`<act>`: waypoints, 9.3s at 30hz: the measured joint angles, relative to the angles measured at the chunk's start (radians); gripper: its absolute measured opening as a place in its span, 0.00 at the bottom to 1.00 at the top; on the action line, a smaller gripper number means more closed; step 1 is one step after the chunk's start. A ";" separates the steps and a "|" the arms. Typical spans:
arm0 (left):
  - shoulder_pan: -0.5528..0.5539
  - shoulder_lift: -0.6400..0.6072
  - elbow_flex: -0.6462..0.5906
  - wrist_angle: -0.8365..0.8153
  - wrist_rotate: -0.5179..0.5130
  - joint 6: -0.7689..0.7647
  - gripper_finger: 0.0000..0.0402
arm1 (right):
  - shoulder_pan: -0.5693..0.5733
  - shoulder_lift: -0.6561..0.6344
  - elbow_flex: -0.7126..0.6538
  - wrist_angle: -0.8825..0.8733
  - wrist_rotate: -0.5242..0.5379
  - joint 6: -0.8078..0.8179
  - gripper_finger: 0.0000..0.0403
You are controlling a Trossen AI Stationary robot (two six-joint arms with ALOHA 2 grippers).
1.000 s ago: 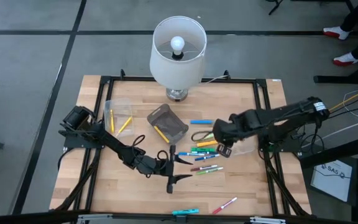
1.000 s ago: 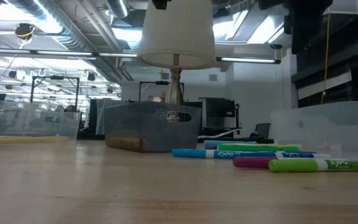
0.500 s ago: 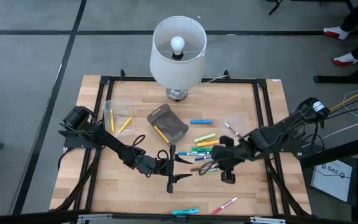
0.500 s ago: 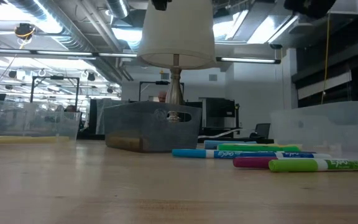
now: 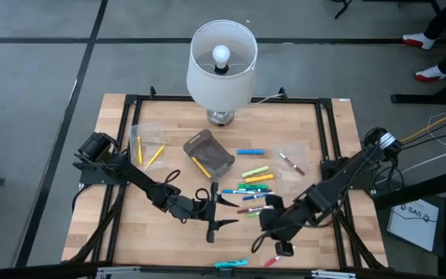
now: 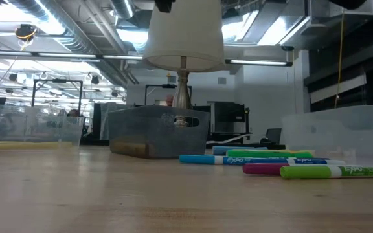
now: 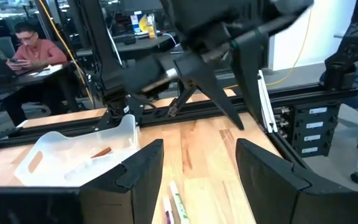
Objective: Pick & Place Markers
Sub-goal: Put the pink highlighter into the right transparent bin
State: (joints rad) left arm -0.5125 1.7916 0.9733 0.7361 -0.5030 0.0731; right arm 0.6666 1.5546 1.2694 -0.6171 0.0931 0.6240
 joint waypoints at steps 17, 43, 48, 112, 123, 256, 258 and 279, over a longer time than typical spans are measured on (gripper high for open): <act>0.001 0.000 0.000 -0.008 0.036 0.032 0.49 | 0.026 0.197 0.000 0.007 -0.131 0.080 0.21; 0.011 0.000 0.000 -0.007 0.051 0.106 0.49 | 0.134 0.264 0.000 0.099 -0.225 0.207 0.21; 0.011 0.000 0.000 -0.008 0.051 0.106 0.49 | 0.173 0.265 0.000 0.067 -0.118 0.174 0.21; 0.011 0.000 0.000 -0.014 0.020 0.151 0.49 | 0.219 0.425 0.001 0.038 -0.041 0.047 0.08; 0.011 0.000 0.000 -0.014 0.021 0.150 0.49 | 0.170 0.425 0.008 0.026 -0.146 0.051 0.08; 0.010 0.000 0.000 -0.030 -0.005 0.145 0.49 | -0.404 -0.181 0.080 -0.954 0.274 0.363 0.08; 0.010 0.000 0.000 -0.030 -0.005 0.145 0.49 | -0.404 -0.181 0.080 -0.954 0.281 0.364 0.08; 0.011 0.000 0.000 -0.038 -0.008 0.105 0.49 | -0.468 -0.249 -0.193 -0.821 0.207 0.361 0.08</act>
State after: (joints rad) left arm -0.5014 1.7915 0.9730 0.6983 -0.5113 0.1783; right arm 0.1989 1.3055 1.0768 -1.4379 0.3001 0.9853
